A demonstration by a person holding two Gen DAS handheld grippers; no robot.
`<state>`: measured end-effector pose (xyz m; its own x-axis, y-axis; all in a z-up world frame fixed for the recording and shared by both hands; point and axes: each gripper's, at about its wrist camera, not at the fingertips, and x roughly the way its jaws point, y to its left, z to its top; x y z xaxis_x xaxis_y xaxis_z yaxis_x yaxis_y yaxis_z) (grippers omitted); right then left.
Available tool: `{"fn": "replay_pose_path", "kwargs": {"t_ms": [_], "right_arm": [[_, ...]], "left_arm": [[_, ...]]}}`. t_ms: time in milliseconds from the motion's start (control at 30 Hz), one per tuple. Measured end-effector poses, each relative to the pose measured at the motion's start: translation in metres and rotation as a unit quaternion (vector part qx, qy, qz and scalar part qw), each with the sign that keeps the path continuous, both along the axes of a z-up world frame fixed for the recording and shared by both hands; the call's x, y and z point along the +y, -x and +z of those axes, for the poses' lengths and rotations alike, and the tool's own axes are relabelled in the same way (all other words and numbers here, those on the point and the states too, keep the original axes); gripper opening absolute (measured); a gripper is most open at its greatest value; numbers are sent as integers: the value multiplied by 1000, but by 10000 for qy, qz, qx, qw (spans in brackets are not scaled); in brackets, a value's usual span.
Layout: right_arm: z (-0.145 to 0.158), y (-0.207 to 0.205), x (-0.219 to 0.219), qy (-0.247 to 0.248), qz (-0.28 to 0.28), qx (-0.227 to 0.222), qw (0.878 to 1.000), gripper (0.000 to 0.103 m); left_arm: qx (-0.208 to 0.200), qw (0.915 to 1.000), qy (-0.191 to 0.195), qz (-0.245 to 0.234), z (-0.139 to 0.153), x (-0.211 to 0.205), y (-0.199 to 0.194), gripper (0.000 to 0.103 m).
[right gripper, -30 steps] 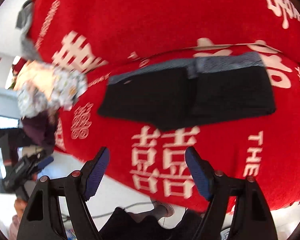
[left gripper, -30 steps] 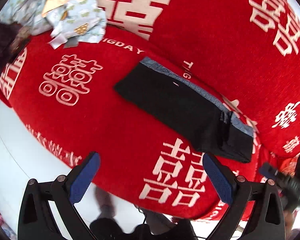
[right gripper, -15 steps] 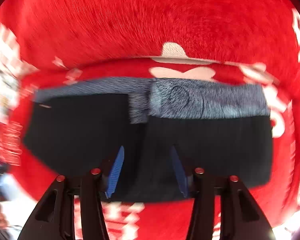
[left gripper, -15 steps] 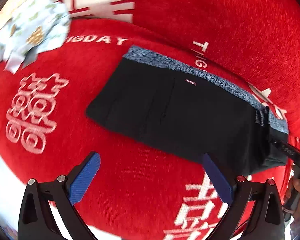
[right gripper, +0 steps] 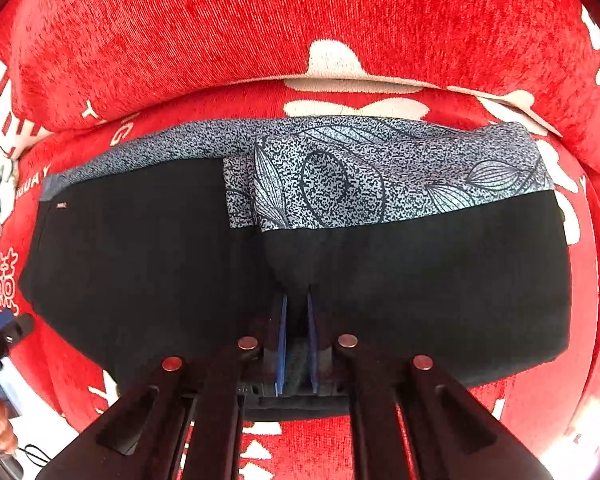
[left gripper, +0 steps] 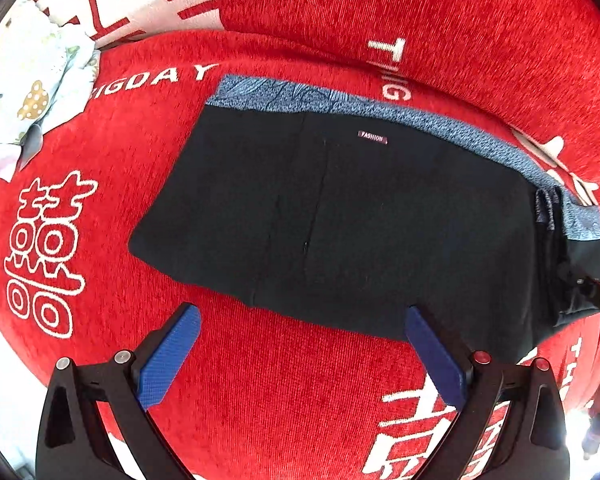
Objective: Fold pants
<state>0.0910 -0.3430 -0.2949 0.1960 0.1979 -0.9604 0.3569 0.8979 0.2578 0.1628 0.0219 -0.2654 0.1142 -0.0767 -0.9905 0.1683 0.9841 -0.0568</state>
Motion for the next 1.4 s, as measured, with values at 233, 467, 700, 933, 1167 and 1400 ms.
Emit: {"fn": "replay_pose_path", "kwargs": {"t_ms": [233, 467, 700, 933, 1167, 1400], "right_arm": [[37, 9, -1, -266, 328, -466, 9980, 21], [-3, 7, 8, -710, -178, -213, 9971, 21], [7, 7, 44, -781, 284, -26, 9965, 21], [26, -2, 100, -832, 1005, -220, 9912, 25], [32, -18, 120, -653, 1144, -325, 9907, 41], [-3, -24, 116, -1046, 871, 135, 9906, 51]], "left_arm": [[17, 9999, -111, -11, -2, -1, 3, 102], [42, 9999, -123, 25, -5, 3, 0, 102], [80, 10000, -35, 18, -8, 12, 2, 102], [150, 9998, 24, 133, -11, 30, 2, 102], [205, 9992, 314, 136, -10, 52, -1, 102], [53, 9931, 1036, 547, 0, 94, -15, 102]]}}
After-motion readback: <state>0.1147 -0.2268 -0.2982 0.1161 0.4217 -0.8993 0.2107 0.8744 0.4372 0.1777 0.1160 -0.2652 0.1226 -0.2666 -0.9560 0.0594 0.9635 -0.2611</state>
